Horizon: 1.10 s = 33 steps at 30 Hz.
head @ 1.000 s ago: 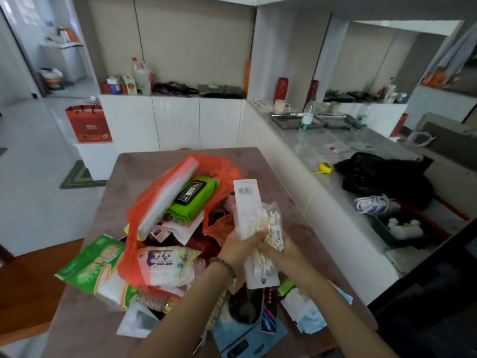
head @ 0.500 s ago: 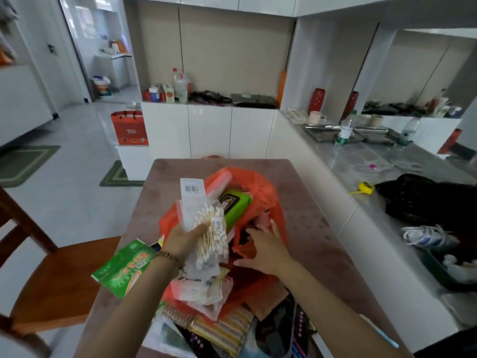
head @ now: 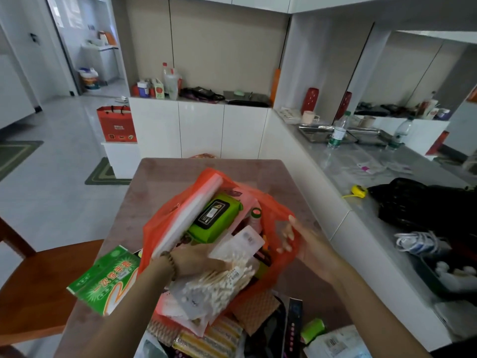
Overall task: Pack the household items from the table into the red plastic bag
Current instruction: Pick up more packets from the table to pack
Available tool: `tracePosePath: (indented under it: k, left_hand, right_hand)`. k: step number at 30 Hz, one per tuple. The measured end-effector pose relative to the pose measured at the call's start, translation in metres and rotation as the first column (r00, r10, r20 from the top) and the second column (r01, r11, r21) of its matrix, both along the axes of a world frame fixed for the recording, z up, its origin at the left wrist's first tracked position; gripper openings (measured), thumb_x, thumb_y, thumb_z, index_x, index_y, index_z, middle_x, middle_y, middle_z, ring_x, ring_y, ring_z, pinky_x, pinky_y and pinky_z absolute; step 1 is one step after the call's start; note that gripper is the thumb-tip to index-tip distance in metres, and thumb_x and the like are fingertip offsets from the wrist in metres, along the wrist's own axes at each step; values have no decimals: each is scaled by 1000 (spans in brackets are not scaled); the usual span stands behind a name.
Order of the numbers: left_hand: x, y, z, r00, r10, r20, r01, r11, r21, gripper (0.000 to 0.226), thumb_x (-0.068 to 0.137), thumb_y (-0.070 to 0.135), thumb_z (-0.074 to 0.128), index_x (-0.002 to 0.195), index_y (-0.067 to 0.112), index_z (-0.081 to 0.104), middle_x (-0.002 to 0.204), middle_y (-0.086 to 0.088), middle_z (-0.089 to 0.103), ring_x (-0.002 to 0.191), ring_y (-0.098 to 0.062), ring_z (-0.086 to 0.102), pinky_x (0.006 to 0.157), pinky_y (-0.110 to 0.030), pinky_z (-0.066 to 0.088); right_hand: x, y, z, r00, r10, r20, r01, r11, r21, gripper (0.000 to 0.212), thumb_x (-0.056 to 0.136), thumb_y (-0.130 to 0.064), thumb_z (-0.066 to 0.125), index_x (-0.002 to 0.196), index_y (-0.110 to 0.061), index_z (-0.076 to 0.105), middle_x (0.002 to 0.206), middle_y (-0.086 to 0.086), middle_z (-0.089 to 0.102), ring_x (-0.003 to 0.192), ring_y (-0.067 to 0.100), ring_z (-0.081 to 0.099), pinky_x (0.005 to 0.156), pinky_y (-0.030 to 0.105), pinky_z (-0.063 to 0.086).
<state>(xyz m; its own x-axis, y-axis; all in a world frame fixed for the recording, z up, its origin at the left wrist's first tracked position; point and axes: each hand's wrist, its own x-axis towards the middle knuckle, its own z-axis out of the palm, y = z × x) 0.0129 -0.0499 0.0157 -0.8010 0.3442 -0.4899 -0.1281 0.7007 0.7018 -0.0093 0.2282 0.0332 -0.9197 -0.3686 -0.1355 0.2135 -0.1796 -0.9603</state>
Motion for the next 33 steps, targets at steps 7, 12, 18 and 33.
tracePosePath:
  k: [7, 12, 18, 33]
  left_hand:
    - [-67, 64, -20, 999, 36, 1, -35, 956, -292, 70, 81, 51, 61, 134, 11, 38, 129, -11, 52, 111, -27, 55, 96, -38, 47]
    - [-81, 111, -62, 991, 38, -132, -70, 965, -253, 65, 84, 45, 59, 135, 7, 41, 135, -12, 51, 124, -29, 48, 100, -35, 40]
    - [-80, 116, -99, 903, 420, -91, -397, 896, 197, 17, 83, 21, 66, 73, 8, 61, 83, -5, 55, 86, -17, 52, 77, -26, 42]
    - [6, 74, -64, 686, 642, -343, -392, 723, 568, 8, 91, 28, 55, 96, 26, 61, 92, 4, 69, 86, -8, 64, 75, -22, 52]
  right_hand:
    - [8, -1, 5, 993, 93, -73, -90, 995, 51, 39, 88, -44, 53, 64, -14, 46, 67, 0, 45, 55, 13, 41, 72, 34, 47]
    - [14, -5, 6, 997, 35, -62, -32, 998, 49, 35, 88, -40, 50, 63, -15, 48, 67, 1, 47, 56, 14, 39, 73, 37, 34]
    - [23, -4, 2, 1000, -2, -30, 2, 1000, -17, 32, 86, -37, 50, 67, -13, 45, 65, 2, 46, 54, 13, 38, 70, 35, 35]
    - [36, 3, -20, 961, -276, -26, 276, 948, 155, 18, 76, -39, 66, 73, -22, 59, 58, -4, 44, 57, 12, 42, 65, 26, 45]
